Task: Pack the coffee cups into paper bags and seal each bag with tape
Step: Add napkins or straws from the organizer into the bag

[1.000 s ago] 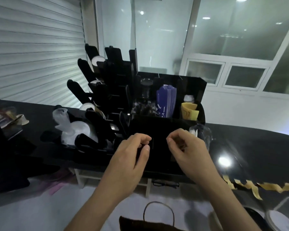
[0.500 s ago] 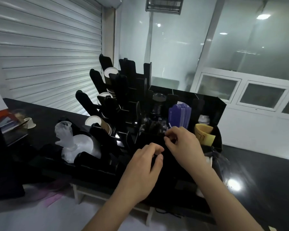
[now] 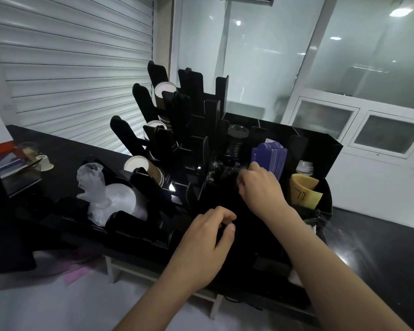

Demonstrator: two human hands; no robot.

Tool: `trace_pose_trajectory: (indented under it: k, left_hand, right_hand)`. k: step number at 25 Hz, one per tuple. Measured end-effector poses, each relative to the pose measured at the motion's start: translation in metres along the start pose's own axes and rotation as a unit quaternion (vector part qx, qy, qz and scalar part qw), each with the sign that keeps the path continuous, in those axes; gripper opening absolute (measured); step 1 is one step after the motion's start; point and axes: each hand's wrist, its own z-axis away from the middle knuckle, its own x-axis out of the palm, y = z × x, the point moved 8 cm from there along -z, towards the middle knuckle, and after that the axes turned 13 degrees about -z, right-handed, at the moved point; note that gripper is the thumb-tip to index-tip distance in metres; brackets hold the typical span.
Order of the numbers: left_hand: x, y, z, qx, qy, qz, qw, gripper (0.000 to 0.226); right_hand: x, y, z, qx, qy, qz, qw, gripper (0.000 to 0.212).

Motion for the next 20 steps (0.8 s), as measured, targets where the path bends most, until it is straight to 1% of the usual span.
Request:
trace_pose_trajectory:
  k: [3,5,9,12,14,16,20]
  left_hand:
    - [0.001,0.0,0.001,0.003,-0.004,0.002,1.0,0.023]
    - [0.002,0.0,0.002,0.004,-0.004,0.004,1.0,0.022]
    - [0.001,0.001,0.003,0.003,-0.008,0.007,1.0,0.021]
    - [0.001,0.001,0.002,0.003,-0.009,0.005,1.0,0.021]
    - [-0.001,0.0,0.003,0.004,-0.006,0.002,1.0,0.021]
    - [-0.002,-0.002,0.003,0.003,-0.003,0.003,1.0,0.02]
    - [-0.003,-0.004,0.005,0.004,-0.001,0.003,1.0,0.021]
  right_hand:
    - [-0.008,0.0,0.001,-0.004,0.033,-0.022,0.999,0.017]
    - [-0.014,0.003,0.002,0.006,0.039,-0.054,0.998,0.014]
    - [-0.017,0.007,0.002,0.015,-0.002,-0.104,0.994,0.011]
    - [-0.014,0.003,0.003,-0.002,-0.042,-0.069,0.997,0.025]
    - [-0.013,0.002,0.001,-0.015,-0.062,-0.033,0.997,0.028]
    - [-0.016,0.002,-0.002,-0.026,-0.059,-0.02,0.998,0.025]
    - [-0.028,0.011,-0.009,-0.002,-0.038,-0.074,0.997,0.012]
